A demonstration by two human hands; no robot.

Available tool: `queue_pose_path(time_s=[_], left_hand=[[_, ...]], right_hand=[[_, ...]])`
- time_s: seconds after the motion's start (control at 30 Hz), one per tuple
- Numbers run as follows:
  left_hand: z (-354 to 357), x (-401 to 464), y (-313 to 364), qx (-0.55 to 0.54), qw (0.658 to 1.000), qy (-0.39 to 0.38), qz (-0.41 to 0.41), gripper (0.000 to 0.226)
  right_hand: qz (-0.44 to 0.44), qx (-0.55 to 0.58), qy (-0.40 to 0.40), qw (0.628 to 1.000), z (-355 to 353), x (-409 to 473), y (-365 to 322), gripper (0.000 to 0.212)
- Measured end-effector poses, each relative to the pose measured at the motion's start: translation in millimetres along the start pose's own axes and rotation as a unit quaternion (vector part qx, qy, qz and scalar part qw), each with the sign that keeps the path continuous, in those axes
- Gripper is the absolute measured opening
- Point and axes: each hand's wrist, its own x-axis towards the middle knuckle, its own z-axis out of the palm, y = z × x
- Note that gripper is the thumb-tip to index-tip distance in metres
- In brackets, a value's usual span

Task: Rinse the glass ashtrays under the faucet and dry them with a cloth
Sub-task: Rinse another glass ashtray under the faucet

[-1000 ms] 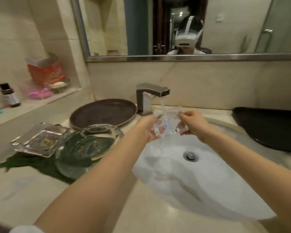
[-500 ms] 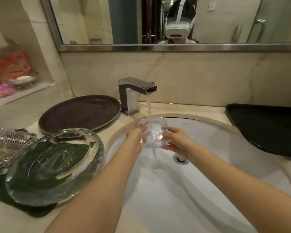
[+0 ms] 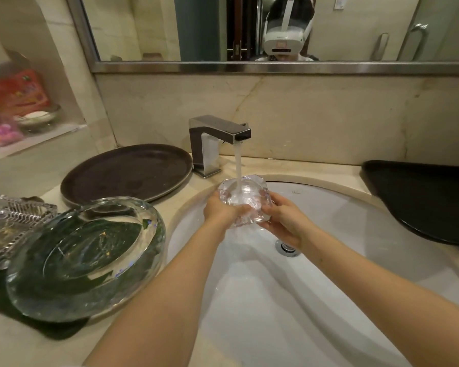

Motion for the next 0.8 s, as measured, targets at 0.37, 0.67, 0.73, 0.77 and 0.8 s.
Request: queue_pose_path(time_s=[0.37,0.67,0.73,0.77,0.8], left_hand=[[-4.3,-1.8,8.8,-0.153,0.987,-0.007,-0.058,0.023],[-4.4,-8.5,12.7,-0.150,0.985,-0.065,-0.064,0.025],[-5.1,-5.7,12.5,-0.176,0.980,-0.053,-0.075,0.028],[-5.3,-5.2,12.1,-0.185,0.978,-0.053,-0.080,0.032],[-5.4,-4.4,11.4,-0.189,0.977,-0.053,-0.083,0.035]], right_hand=[[0.016,-0.135,0.031,0.990,0.8,-2.0,4.6,0.034],[-0.030,-0.188,0.098,0.977,6.3,-0.7,5.3,0.040],[-0.032,-0.184,0.093,0.978,6.1,-1.5,4.6,0.044],[-0.030,-0.185,0.089,0.978,6.3,-2.1,4.4,0.045],[-0.029,-0.188,0.085,0.978,6.3,-2.4,4.2,0.045]])
